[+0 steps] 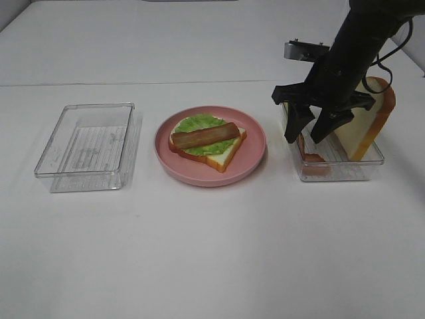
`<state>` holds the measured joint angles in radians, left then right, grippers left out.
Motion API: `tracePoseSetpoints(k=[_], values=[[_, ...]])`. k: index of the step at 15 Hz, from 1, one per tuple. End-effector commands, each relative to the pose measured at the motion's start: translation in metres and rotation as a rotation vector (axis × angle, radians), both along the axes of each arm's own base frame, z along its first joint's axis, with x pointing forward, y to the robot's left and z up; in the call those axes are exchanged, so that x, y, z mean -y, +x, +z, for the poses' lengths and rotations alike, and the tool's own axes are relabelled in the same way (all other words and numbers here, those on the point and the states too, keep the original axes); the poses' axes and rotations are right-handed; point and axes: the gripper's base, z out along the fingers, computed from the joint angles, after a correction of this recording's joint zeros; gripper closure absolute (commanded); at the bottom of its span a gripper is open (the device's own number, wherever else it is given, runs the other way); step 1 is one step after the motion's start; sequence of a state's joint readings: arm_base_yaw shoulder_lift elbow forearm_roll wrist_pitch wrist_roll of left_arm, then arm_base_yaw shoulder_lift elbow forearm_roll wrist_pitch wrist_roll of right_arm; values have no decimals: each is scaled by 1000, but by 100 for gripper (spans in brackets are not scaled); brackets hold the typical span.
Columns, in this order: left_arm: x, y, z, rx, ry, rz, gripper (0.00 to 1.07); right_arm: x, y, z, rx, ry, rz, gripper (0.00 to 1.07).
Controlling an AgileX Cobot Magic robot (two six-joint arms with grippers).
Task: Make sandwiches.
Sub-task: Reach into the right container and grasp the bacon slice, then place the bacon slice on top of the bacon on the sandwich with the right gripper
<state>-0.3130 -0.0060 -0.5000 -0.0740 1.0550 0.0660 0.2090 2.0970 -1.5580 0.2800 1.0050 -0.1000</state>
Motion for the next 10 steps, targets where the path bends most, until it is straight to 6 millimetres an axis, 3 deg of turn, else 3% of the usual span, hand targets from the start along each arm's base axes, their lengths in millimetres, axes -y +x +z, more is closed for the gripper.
tracePoseSetpoints(k=[1, 3, 7, 10], values=[[-1, -2, 0, 22, -14, 0, 17, -1, 1, -2, -1, 2, -27, 75], [-1, -2, 0, 22, -14, 0, 17, -1, 1, -2, -5, -3, -35, 104], [-1, -2, 0, 22, -14, 0, 17, 0, -2, 8, -20, -4, -24, 107], [-1, -2, 0, 22, -14, 0, 17, -1, -9, 47, 15, 22, -8, 107]])
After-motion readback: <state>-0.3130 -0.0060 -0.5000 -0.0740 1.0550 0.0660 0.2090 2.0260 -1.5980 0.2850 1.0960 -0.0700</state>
